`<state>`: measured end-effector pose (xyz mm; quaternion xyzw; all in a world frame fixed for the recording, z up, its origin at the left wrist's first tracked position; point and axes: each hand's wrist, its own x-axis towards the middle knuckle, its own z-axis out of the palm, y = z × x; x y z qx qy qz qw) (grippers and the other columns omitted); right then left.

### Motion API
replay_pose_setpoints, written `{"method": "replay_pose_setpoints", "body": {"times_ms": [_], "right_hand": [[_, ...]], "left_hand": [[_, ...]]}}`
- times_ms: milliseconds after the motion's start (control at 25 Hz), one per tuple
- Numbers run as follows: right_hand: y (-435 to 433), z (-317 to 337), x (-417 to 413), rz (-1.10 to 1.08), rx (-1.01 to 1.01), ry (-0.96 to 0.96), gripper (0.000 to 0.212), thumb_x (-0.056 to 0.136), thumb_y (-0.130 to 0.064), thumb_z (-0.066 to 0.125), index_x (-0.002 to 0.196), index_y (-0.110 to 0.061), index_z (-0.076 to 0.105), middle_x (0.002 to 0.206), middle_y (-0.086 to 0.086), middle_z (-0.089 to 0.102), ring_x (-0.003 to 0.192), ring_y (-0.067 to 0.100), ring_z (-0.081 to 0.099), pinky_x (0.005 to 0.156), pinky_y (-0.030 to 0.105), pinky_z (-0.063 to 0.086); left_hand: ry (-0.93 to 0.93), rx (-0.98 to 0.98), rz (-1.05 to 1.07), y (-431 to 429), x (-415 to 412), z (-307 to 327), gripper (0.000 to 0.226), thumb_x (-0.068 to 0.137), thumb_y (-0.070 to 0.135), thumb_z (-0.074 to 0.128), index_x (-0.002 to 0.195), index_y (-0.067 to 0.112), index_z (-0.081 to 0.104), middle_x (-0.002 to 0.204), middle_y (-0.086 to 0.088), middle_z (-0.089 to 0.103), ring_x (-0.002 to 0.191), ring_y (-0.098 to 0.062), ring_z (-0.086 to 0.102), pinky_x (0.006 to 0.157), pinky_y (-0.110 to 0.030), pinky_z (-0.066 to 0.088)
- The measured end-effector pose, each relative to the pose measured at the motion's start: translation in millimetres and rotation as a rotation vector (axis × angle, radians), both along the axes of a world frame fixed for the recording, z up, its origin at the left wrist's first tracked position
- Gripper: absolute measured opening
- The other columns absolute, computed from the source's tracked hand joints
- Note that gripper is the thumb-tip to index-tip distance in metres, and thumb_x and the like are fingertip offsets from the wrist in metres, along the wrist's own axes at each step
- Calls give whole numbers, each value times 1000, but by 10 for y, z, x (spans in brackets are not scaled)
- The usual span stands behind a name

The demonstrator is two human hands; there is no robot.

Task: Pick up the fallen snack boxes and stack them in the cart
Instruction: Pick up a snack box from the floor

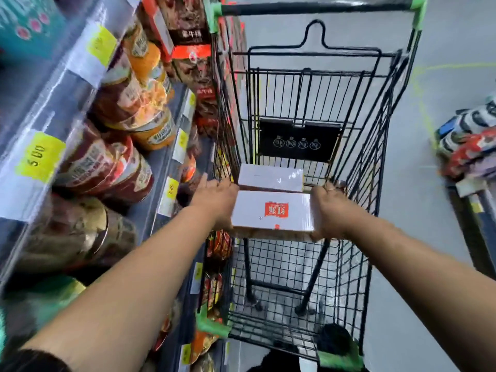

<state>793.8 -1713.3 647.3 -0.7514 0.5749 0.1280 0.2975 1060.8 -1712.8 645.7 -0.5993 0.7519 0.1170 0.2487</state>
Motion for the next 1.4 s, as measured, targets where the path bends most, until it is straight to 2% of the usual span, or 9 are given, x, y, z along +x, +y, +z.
{"method": "replay_pose_setpoints", "body": {"times_ms": [80,160,320,480,720,920,1040,1200,1400], "right_hand": [[-69,-282,37,-17,10,15,99,64,-30,85,141,-12,26,141,12,35,129,30,38,110,42,33],[-195,-577,41,-25,-18,31,99,63,-34,85,140,-12,28,136,11,39,124,28,38,106,43,36],[-407,-1136,123,-40,-29,59,97,64,-37,84,139,-10,31,133,13,39,123,31,38,103,46,38],[-631,-1661,184,-30,-66,55,83,69,-30,80,133,-5,34,129,20,38,117,38,43,99,46,44],[-895,-2052,338,-8,-101,65,74,71,-24,78,128,-2,38,127,22,39,111,42,49,94,49,46],[-916,-2315,364,-38,-170,9,42,78,-12,60,114,3,45,121,24,36,92,45,51,80,49,50],[-930,-2379,357,-53,-186,-4,49,77,-10,66,118,1,43,124,21,33,96,43,49,83,51,51],[-908,-2351,374,-68,-165,11,48,84,-15,61,125,-3,40,128,18,31,106,43,46,85,52,50],[-828,-2130,367,-75,-88,49,85,77,-30,77,146,-16,28,139,16,28,118,41,42,91,51,49]], "left_hand": [[-50,-3,-27,-102,-1,-228,85,69,54,72,136,14,36,134,-9,44,129,-31,41,118,-58,8],[-67,1,-42,-252,-24,-486,85,70,52,71,137,14,35,138,-9,43,134,-30,37,119,-56,3],[-73,-4,-60,-471,5,-1011,79,74,47,69,138,14,37,139,-7,44,134,-25,37,117,-50,15],[-172,-71,-185,-782,3,-1521,59,82,42,57,132,14,44,131,-8,50,128,-25,42,115,-49,15],[-298,-95,-122,-996,14,-1852,54,85,32,50,134,9,44,133,-10,51,129,-31,41,116,-51,14],[-343,-69,-126,-1057,-4,-2057,56,87,30,48,139,10,37,135,-9,47,131,-31,38,116,-50,12],[-326,-94,-112,-1078,9,-2098,61,87,33,53,141,10,33,137,-10,43,133,-31,35,116,-48,12],[-300,-77,-74,-1052,6,-2113,68,87,34,56,144,10,29,141,-11,39,134,-31,35,117,-47,12],[-149,-120,-39,-983,-91,-1885,78,81,57,65,141,15,38,140,-10,45,133,-30,39,115,-48,22]]}}
